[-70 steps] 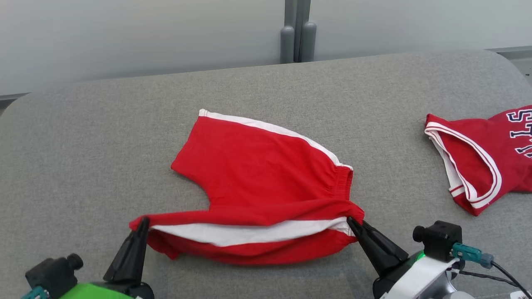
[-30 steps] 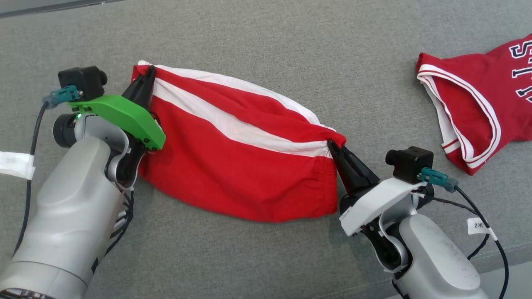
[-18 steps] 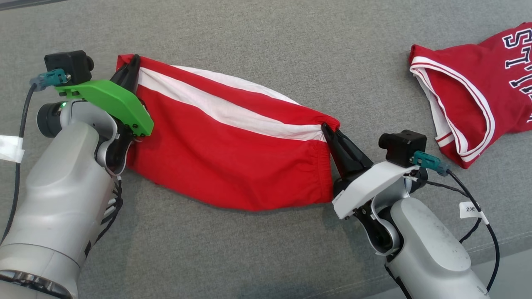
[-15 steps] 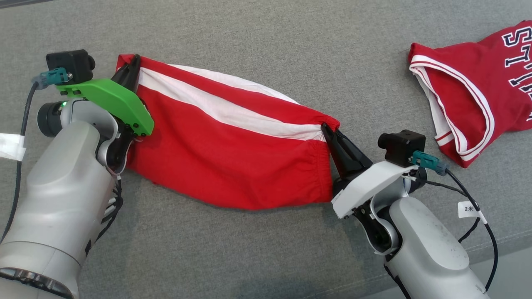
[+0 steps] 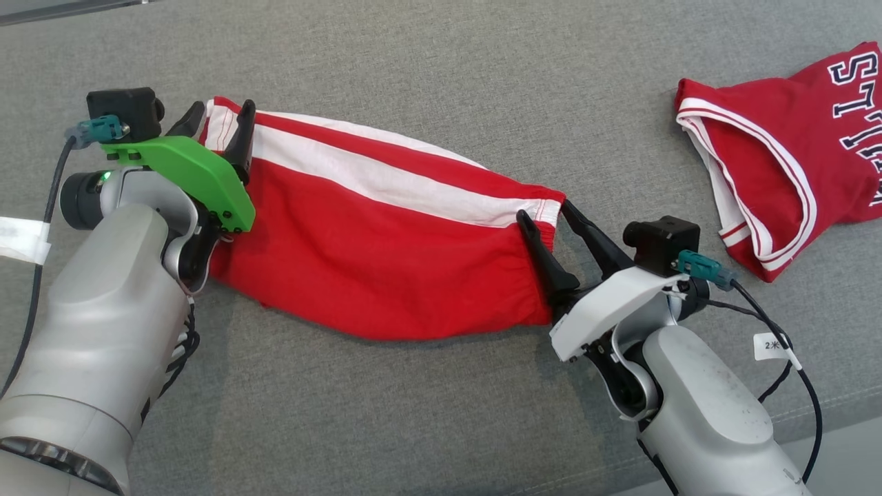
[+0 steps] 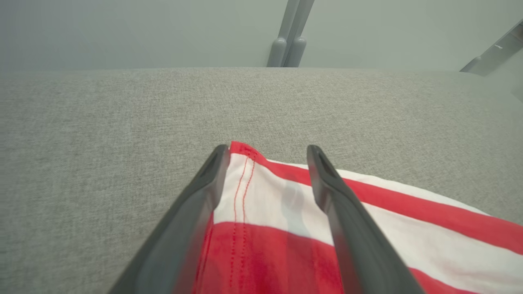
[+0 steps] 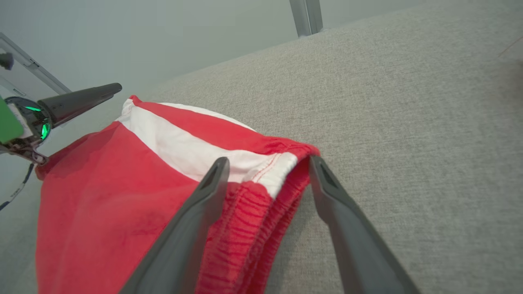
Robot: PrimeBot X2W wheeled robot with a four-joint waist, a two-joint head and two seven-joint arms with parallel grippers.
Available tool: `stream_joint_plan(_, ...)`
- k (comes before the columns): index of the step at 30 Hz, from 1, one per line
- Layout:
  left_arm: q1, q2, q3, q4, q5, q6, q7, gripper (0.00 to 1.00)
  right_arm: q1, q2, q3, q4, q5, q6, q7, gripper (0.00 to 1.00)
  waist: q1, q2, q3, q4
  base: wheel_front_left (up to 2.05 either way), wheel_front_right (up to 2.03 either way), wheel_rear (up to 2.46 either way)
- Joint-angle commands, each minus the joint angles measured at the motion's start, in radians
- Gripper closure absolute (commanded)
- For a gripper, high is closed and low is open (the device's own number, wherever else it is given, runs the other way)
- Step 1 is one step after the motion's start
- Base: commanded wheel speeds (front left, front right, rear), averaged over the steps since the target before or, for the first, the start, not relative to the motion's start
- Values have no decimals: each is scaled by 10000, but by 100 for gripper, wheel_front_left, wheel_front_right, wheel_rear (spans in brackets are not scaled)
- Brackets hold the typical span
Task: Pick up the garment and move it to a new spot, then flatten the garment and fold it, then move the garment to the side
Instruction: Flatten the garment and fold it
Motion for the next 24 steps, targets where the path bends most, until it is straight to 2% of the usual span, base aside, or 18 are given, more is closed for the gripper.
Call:
stream_joint_plan(1,-138,55,-30,53,-69,-19,-17,0,-28,-10,-50,19,-91,2,15,0,-1,0,-76,21,0,0,0)
stream_joint_plan(7,-146,163,-269,62,-187,-20,-96,0,292,-27,-341,-134,-363,2,124,0,-1,0,-364,72,0,0,0)
stream_joint_plan(15,484,471,-255,-150,-796,-20,-370,0,1289,-196,-1334,-800,-771,3,426,0,-1,0,-1199,317,0,0,0)
stream_joint_plan(24,1674,321,-381,-197,-1103,-20,-599,0,2511,-136,-2160,-1928,-1049,3,794,0,-1,0,-2099,679,0,0,0)
